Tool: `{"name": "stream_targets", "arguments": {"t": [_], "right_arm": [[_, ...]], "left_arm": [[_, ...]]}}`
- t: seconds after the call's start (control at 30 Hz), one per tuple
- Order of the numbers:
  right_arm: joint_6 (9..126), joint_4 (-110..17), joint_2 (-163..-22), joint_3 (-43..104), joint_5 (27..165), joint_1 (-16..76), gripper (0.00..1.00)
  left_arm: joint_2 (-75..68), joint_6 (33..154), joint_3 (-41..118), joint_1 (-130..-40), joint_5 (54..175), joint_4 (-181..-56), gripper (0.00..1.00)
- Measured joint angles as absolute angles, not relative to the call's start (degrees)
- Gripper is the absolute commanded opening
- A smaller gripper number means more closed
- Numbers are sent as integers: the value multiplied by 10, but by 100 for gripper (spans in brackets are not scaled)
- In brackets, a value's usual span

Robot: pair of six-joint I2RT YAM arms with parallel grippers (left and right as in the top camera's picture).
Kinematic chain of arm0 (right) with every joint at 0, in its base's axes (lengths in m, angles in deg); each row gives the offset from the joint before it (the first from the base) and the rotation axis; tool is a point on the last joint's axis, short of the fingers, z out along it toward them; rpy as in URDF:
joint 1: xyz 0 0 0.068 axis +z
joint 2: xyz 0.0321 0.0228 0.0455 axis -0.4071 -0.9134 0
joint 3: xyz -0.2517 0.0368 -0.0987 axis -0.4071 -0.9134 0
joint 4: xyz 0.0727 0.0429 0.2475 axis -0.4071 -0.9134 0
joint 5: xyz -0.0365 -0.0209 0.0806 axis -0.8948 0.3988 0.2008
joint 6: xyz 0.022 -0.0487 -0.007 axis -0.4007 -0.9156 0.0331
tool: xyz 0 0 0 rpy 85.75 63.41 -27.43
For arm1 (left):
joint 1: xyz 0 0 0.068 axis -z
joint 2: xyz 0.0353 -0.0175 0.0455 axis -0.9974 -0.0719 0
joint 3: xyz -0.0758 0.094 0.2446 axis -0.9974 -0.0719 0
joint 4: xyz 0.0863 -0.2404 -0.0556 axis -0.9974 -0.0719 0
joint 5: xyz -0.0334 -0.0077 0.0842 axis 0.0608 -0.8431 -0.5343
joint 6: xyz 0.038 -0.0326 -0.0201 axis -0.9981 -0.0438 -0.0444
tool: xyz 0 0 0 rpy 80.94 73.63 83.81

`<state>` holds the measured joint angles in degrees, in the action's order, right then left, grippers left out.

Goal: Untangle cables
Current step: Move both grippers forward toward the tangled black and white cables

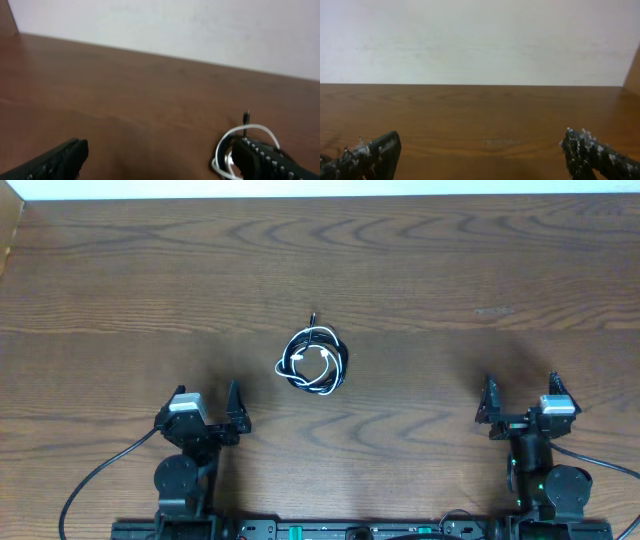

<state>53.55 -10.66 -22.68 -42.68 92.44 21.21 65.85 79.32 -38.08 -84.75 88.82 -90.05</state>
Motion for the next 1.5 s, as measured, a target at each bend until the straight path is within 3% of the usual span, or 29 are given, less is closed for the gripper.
{"name": "stream_targets", "arguments": {"t": [0.37, 0.57, 0.9, 1.33, 1.43, 1.5], "right_arm": [[536, -153, -300, -293, 980, 212, 99], [536, -184, -498, -165, 1053, 212, 99], [510, -428, -806, 131, 1187, 212, 99], [528, -429, -928, 179, 1269, 212, 99], [535, -426, -928, 179, 1273, 212, 77], [542, -427, -928, 179, 1275, 212, 73]], "left_arm": [[442, 784, -144, -848, 938, -958, 97], [259, 783, 13, -848, 1025, -1024, 97], [-9, 783, 226, -845, 1093, -1234, 97], [-114, 830, 244, -845, 1184, -1216, 94], [-135, 874, 246, -845, 1186, -1222, 86], [-156, 908, 246, -842, 1181, -1235, 83]]}}
